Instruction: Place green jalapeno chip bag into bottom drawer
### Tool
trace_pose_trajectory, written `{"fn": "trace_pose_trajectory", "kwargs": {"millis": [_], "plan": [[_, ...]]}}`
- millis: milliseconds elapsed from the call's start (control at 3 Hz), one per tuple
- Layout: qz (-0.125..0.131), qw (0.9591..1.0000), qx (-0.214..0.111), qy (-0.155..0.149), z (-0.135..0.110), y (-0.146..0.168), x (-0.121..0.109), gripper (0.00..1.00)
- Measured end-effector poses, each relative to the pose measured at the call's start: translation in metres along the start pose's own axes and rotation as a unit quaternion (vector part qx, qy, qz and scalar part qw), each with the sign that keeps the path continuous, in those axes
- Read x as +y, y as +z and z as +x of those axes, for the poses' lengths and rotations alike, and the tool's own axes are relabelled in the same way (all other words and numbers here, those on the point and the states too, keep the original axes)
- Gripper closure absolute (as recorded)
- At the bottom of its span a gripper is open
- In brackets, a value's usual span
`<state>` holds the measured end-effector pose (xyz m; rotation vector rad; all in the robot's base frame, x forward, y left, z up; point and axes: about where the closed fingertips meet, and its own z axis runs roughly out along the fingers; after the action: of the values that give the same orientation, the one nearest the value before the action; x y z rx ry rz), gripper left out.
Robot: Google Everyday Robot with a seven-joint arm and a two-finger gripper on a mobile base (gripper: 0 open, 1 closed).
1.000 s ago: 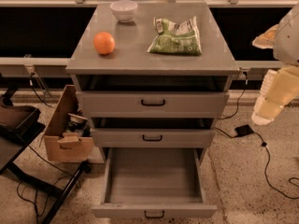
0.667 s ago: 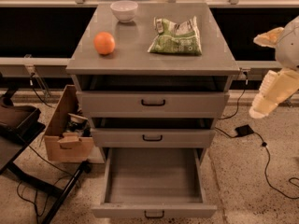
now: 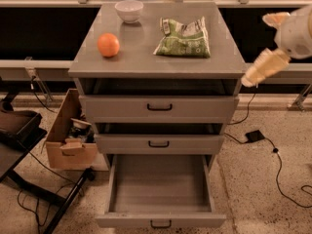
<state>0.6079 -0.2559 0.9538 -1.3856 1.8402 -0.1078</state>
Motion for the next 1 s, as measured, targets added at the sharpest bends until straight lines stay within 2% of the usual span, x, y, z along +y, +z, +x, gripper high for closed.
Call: {"fn": "trace_pose_trajectory", "kwargs": {"millis": [333, 667, 1000], "plan": [[0.015, 0.9995, -0.027, 0.01, -0.02, 0.016, -0.035, 0.0], [0.023, 0.9994, -0.027, 0.006, -0.021, 0.006, -0.037, 0.0], [0.033, 0.9981, -0.046, 0.024, -0.02, 0.021, -0.045, 0.0]]}}
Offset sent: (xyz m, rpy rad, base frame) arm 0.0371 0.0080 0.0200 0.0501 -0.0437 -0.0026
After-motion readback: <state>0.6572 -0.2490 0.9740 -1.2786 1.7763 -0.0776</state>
